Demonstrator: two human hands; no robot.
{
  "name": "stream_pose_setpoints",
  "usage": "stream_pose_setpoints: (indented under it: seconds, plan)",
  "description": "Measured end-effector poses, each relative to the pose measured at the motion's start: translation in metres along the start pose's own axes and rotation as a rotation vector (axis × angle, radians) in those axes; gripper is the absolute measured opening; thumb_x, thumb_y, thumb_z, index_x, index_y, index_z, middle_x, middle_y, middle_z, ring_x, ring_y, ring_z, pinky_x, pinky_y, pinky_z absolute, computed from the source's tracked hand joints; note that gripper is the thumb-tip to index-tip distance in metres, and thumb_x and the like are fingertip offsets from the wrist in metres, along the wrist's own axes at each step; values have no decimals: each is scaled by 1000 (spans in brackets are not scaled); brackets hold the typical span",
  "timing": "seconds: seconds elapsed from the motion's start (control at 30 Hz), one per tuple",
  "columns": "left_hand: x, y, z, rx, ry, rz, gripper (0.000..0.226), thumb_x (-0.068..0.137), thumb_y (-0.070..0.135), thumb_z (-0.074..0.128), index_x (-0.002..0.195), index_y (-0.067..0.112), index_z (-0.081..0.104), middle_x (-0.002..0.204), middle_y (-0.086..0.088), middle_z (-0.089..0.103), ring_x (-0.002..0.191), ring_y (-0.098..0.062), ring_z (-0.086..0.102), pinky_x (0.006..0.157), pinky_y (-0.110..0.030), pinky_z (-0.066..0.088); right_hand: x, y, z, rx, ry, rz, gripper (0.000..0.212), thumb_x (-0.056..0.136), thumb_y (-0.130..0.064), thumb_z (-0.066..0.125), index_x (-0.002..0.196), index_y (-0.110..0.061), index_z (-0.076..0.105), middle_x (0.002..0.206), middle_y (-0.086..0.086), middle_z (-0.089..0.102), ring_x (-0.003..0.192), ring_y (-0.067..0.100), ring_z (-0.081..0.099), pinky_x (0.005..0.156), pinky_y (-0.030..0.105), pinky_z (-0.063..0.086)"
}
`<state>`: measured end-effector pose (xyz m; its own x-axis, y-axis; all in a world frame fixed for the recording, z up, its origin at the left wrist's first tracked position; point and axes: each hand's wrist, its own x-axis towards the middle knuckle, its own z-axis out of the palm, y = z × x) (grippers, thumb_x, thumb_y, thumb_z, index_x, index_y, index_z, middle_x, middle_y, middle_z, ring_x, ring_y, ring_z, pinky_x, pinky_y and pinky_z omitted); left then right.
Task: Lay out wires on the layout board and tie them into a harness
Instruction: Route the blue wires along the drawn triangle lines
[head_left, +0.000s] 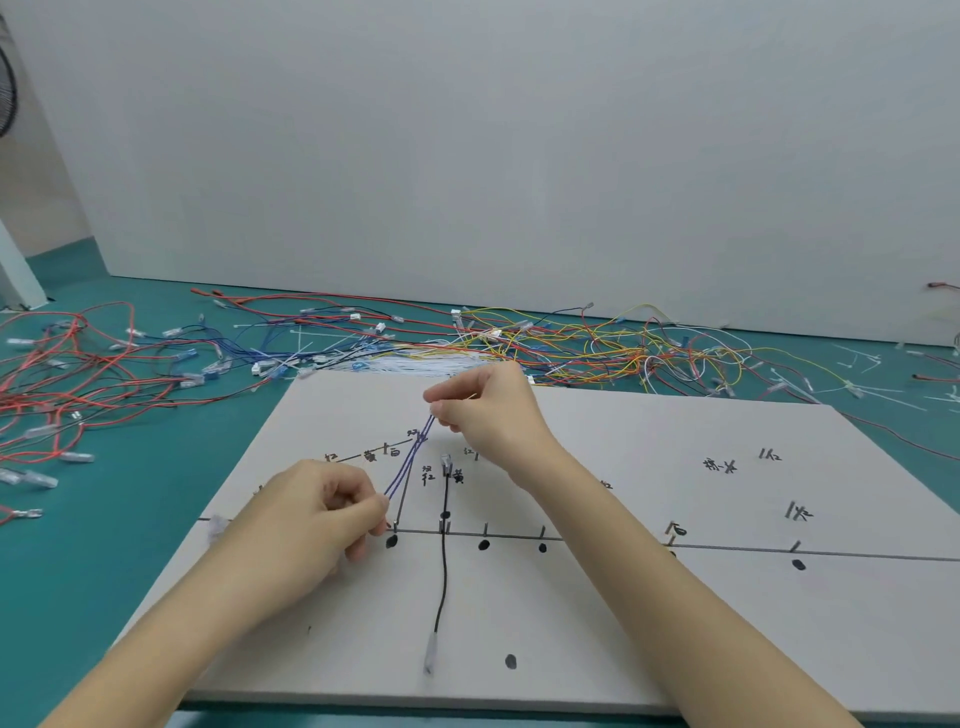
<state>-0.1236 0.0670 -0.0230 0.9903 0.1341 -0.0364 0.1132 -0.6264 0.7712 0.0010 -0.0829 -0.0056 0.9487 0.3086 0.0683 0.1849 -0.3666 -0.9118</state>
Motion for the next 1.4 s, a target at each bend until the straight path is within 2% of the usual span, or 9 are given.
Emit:
stream_pose_setpoints:
  seconds: [0.1,0.27,0.33,0.4,0.6,0.8,0.93,1.07,1.4]
  plan:
    - [1,-4,4,11,17,-2,27,89,22,58,63,27,65,48,2,59,40,-8,45,51,-27,37,9,0,7,-64,-45,10,13,85,-3,66,90,-10,77,64,-7,61,62,6,55,53,18,39]
    - [3,-7,12,73,49,2,27,89,26,57,62,26,63,48,4,58,41,-6,45,56,-29,41,18,8,15,-72,-67,46,13,84,-2,67,90,-9,77,74,2,67,76,17,62,61,22,47]
    - [3,-7,14,86,62,-6,26,88,27,56,63,27,62,49,5,58,41,-6,45,57,-30,42,19,13,18,-64,-56,45,13,84,-2,68,90,-9,77,84,8,72,82,20,65,74,28,53]
    - [3,-8,14,75,63,-16,27,89,27,56,63,27,63,49,4,58,43,-8,46,58,-31,43,20,16,20,-58,-48,43,13,83,-3,68,90,-10,77,90,10,73,82,19,65,77,28,52]
    - [3,-9,15,63,77,-24,24,89,29,56,68,28,66,52,4,61,44,-10,47,59,-32,44,23,19,21,-22,-52,64,13,83,-3,68,87,-11,77,82,9,71,75,18,64,73,27,52]
    - [5,-8,16,82,91,-35,24,89,31,56,67,30,67,52,5,61,43,-8,46,58,-30,41,27,23,25,-39,-54,86,13,83,-5,69,88,-12,78,86,6,71,83,16,63,73,22,47]
    - [3,-6,17,130,88,-36,22,88,32,56,68,32,65,52,8,61,43,-5,45,57,-29,39,26,26,21,-11,-33,95,12,80,-4,72,90,-11,77,88,7,73,74,13,63,66,18,46]
    - [1,-6,18,118,95,-28,21,88,32,56,68,32,65,53,8,61,44,-5,45,57,-29,39,26,28,18,-33,-36,112,17,79,1,67,82,-12,78,69,3,67,58,9,56,55,15,44]
    - [-9,-4,24,182,192,46,19,90,41,53,75,32,60,61,13,60,57,-7,52,58,-31,41,23,29,18,-64,-102,45,23,82,-1,57,82,-14,77,59,-4,61,52,7,51,54,17,42]
